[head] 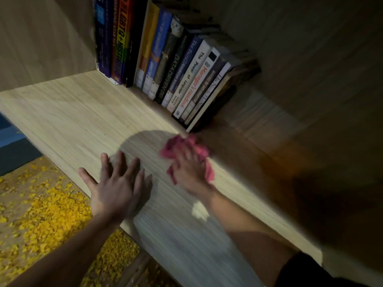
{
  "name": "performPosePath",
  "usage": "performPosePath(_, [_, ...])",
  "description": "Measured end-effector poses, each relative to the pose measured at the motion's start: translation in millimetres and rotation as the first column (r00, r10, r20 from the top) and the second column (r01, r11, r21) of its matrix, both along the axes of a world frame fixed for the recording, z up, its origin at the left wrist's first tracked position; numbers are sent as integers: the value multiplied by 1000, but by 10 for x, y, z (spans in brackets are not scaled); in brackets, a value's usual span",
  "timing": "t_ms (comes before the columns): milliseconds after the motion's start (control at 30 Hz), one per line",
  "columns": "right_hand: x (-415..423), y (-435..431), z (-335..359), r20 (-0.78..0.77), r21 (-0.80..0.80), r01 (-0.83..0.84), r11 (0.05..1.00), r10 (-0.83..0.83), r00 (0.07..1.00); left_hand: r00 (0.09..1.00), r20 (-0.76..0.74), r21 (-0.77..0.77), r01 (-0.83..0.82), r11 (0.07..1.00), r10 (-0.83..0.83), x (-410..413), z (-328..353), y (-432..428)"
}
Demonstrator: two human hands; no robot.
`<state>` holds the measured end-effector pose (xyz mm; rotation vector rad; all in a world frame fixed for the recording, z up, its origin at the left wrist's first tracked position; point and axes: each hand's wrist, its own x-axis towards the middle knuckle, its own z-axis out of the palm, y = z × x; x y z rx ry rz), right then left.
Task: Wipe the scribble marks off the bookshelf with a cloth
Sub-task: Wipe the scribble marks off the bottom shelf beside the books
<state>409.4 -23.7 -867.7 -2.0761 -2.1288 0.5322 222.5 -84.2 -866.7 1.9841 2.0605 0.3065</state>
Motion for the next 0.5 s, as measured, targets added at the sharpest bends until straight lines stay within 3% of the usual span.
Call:
performPosePath(33, [-82, -294, 95, 22, -6, -194, 981, 194, 981, 1000, 14, -5, -4, 1000, 4, 10, 9, -10])
performPosePath(100, [-2, -739, 205, -26, -16, -531, 847, 531, 847, 999, 37, 0, -11, 1000, 11, 17, 13, -16])
performPosePath(133, [151, -822, 292, -23, -20, -644, 765, 643, 765, 999, 38, 9, -12, 1000, 12, 14, 10, -14])
performPosePath(167, [412, -738, 233, 32, 20, -670, 742, 669, 743, 999, 33, 16, -11, 1000, 10, 10, 14, -11])
performPosePath(200, [677, -607, 163, 48, 72, -613, 787, 611, 790, 1000, 29, 16, -8, 1000, 7, 6, 10, -12])
performPosePath(267, [1054, -282, 92, 31, 130, -217, 968, 215, 976, 1000, 24, 14, -6, 1000, 6, 7, 14, -10])
performPosePath(333, [1057, -71, 65, 72, 107, 224, 969, -233, 970, 1000, 24, 24, -8, 1000, 7, 11, 14, -7])
performPosePath(367, [907, -40, 72, 63, 80, 320, 944, -325, 944, 999, 33, 27, -9, 1000, 8, 8, 15, -7])
performPosePath(433, [438, -167, 133, -71, 25, 328, 944, -326, 943, 999, 44, 18, -3, 1000, 2, 5, 40, -19])
performPosePath(500, [-23, -575, 144, -127, 101, 130, 986, -117, 985, 999, 43, -6, 7, 1000, -7, 4, 62, -29])
